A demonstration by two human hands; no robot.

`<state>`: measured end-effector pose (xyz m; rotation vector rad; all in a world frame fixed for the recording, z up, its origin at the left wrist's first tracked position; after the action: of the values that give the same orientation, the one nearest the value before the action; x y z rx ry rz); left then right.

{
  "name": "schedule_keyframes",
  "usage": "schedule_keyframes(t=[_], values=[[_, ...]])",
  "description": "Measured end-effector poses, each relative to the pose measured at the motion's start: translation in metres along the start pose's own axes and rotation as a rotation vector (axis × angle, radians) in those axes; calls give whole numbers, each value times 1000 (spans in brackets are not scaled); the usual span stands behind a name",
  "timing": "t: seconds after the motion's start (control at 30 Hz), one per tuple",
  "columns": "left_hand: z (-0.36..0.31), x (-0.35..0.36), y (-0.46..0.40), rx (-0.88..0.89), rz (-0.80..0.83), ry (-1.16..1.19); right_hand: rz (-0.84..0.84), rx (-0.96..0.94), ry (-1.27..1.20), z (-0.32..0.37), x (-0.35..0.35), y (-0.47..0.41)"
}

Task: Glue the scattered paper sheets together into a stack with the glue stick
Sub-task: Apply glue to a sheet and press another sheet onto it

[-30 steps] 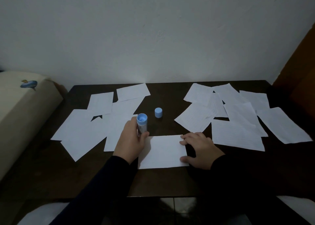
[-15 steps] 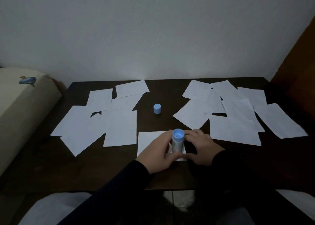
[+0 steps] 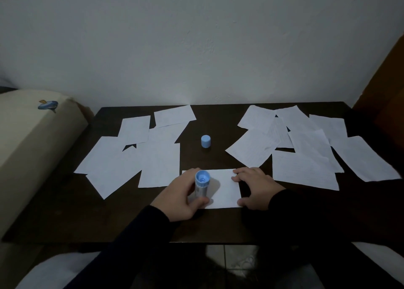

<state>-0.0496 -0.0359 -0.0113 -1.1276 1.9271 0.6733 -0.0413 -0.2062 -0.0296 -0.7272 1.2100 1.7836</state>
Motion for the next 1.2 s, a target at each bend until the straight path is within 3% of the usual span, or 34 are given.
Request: schedule_keyframes(t=[0.3,0.47,0.53,1.0,1.1,1.2], values=[[35,-17,23,-63,-146,96,-223,38,-22,10,-9,-13],[64,-38,35,-327,-464,608,-230,85,45,15,-7,-24],[74,-43,36,-381,-541,654,-208,105,27,15,-3,-27],[67,-50,14,-412,-575,708,-40,94,-133,21,1,-39],[63,-53,8,-404,-598,699,-121,27,-221,16,-2,-35],[54,-56,-1,-384,-604,717,-265,106,-316,2,-9,-31]])
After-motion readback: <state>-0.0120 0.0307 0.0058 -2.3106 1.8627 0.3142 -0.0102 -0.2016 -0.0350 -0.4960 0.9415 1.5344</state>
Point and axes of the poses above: each hand's wrist, its own y-axis away from the middle knuckle, its own x-axis out of the palm, z = x × y, the point moved 8 cm from there along -y, towards the middle knuckle, and after that the axes turned 8 degrees about -y, right-handed, at the moved point
